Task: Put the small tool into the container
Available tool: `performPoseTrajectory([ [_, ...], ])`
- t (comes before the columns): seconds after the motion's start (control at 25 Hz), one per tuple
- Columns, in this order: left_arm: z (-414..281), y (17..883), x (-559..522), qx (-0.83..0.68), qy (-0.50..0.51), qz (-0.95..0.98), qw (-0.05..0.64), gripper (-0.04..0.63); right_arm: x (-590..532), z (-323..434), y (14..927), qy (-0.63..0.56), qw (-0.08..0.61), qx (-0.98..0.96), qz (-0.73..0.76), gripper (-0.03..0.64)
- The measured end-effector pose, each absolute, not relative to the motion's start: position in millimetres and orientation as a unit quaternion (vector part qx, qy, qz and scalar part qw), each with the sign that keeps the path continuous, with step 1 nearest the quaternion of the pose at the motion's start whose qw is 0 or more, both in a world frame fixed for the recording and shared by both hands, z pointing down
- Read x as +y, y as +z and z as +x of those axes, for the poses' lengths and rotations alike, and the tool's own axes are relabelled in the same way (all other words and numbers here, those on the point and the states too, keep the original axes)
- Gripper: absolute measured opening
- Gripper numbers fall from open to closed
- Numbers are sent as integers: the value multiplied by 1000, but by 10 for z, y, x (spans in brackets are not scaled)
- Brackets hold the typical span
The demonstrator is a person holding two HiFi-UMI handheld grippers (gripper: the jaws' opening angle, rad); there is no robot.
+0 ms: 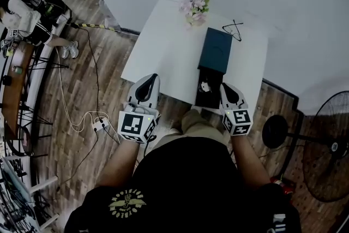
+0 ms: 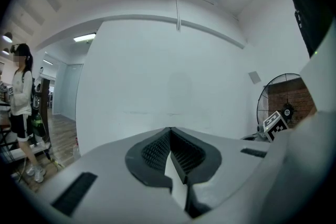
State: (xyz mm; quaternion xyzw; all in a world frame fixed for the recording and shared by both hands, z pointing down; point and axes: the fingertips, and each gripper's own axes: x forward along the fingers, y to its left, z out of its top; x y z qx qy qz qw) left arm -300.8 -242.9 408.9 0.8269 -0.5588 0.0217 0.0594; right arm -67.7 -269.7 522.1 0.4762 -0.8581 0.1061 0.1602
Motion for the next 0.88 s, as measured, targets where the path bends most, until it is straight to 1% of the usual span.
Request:
performPoseTrajectory([
  [0.12, -2972, 4053, -2380, -550, 23, 834, 52, 6, -2609, -664, 5012, 87, 145, -861, 480, 2],
  [0.28, -2871, 4040, -2362, -539, 61, 840, 8, 6, -2532, -599, 4720, 63, 122, -861, 490, 2],
  [0.44, -2768, 4042, -2335, -521, 62, 851, 11, 6, -2451, -504, 4507, 47, 111, -856, 503, 2],
  [0.88, -2467, 3739, -2511, -503, 42, 863, -10, 6, -2478, -291, 3887, 12, 79, -855, 513, 2],
])
